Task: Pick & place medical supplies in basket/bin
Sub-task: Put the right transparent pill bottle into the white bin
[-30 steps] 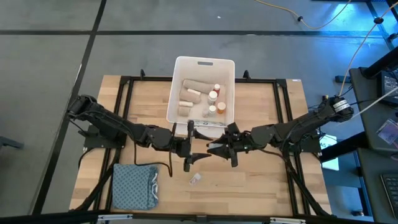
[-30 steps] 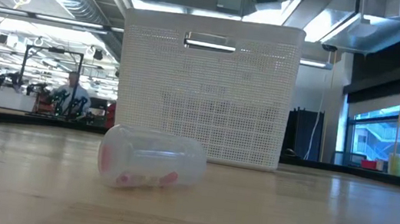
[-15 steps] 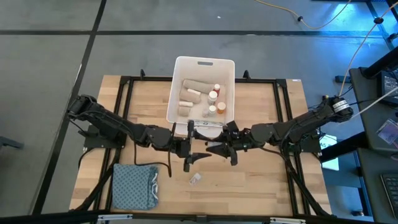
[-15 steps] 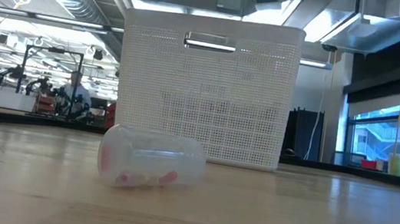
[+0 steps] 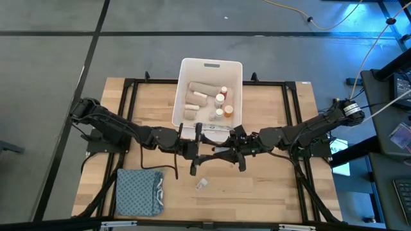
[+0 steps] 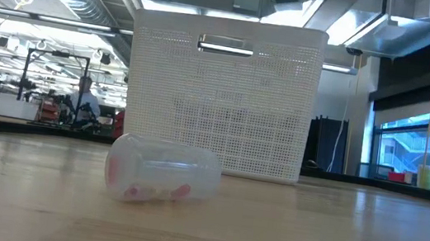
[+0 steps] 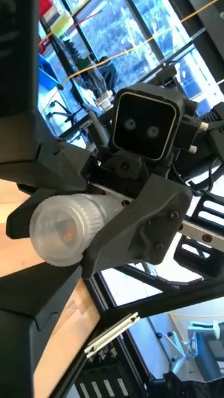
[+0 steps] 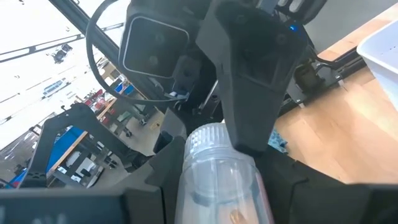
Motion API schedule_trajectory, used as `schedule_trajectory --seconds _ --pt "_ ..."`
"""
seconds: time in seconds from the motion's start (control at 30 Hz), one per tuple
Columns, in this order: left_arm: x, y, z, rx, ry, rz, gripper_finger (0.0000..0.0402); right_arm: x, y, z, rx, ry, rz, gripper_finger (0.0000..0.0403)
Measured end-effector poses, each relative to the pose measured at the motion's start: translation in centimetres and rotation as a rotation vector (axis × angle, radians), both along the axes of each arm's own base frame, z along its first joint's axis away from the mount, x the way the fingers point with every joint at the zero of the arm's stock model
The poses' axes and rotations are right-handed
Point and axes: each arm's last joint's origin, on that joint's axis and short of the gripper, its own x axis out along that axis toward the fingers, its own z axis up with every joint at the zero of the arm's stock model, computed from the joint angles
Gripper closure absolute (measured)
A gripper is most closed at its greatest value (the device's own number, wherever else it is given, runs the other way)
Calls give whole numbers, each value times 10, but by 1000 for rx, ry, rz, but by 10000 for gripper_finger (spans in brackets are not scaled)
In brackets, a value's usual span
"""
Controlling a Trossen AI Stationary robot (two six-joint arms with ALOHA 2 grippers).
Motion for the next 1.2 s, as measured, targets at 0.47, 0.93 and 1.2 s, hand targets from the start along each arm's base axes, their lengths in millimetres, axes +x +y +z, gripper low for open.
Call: schedule_trajectory --seconds 0.47,0.93,1.2 --pt "0 0 0 5 4 -11 266 0 1 0 -75 -17 31 244" --pt "-4 -7 2 -2 -1 58 266 -15 -5 13 -280 -54 95 82" --pt "-13 -8 7 4 18 201 266 -38 -24 22 -323 63 -26 59"
